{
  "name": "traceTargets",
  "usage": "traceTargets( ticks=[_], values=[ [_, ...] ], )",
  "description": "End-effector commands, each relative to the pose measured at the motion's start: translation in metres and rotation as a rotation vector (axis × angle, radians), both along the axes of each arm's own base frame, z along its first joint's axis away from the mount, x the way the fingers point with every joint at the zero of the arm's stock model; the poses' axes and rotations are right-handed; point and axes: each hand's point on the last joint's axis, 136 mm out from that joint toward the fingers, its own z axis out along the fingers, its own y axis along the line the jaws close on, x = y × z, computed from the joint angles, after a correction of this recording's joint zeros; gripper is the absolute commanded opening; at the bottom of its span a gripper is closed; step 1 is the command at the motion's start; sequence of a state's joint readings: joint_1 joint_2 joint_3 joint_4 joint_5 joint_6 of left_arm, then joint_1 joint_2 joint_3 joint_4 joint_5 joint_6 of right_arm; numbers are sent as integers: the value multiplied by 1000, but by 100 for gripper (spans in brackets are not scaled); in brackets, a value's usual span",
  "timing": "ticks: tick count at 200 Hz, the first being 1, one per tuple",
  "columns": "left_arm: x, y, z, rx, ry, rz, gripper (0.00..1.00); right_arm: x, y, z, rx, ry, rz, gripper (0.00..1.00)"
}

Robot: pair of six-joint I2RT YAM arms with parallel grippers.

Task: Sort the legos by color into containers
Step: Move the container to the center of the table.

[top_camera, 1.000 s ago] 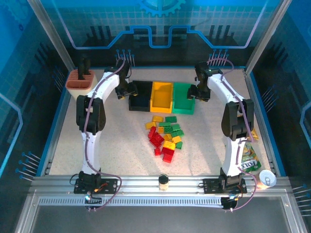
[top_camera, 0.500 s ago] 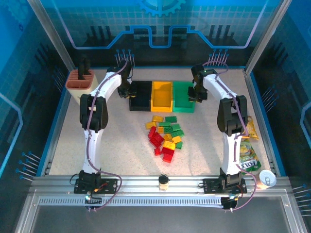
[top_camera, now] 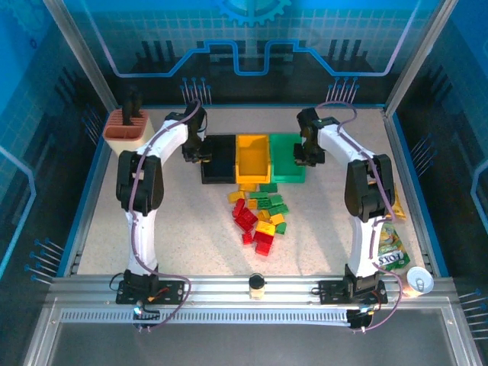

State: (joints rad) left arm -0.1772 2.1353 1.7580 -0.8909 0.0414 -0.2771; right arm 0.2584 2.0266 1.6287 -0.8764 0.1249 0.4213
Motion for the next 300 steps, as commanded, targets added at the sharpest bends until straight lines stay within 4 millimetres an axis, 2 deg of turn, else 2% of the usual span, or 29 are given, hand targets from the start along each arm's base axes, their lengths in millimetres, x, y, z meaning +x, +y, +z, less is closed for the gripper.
traceTargets(
  ticks=[1, 50, 81, 100, 164, 182, 220, 235, 267, 284, 300],
  values=[
    [-15, -2, 10, -23, 1, 62, 7, -40, 8, -13, 3, 102, -23, 9],
    [-45, -6, 13, -19, 11, 50, 7, -81, 3, -12, -40, 107, -33, 8],
    [-55, -6, 19, -28, -5, 55, 7, -95, -4, -8, -52, 87, -56, 8],
    [-49, -7, 21, -30, -19, 47, 8, -87, -4, -8, -50, 80, -59, 8],
    [-7, -15, 26, -22, -35, 32, 13, -34, 9, -2, -51, 67, -42, 9],
    [-4, -16, 27, -24, -29, 34, 16, -30, 8, -2, -67, 72, -40, 10],
    [-16, -20, 23, -57, -16, 48, 20, -25, -3, 3, -90, 59, -57, 13],
    [-22, -22, 20, -68, -13, 49, 24, -22, -8, 8, -95, 52, -66, 13],
    [-26, -19, 19, -61, -14, 52, 40, -23, -6, 14, -81, 41, -62, 16],
    [-26, -18, 24, -51, -17, 48, 59, -26, -2, 21, -75, 24, -58, 24],
    [-24, -15, 33, -35, -31, 53, 66, -26, -1, 33, -68, -7, -61, 37]
  ],
)
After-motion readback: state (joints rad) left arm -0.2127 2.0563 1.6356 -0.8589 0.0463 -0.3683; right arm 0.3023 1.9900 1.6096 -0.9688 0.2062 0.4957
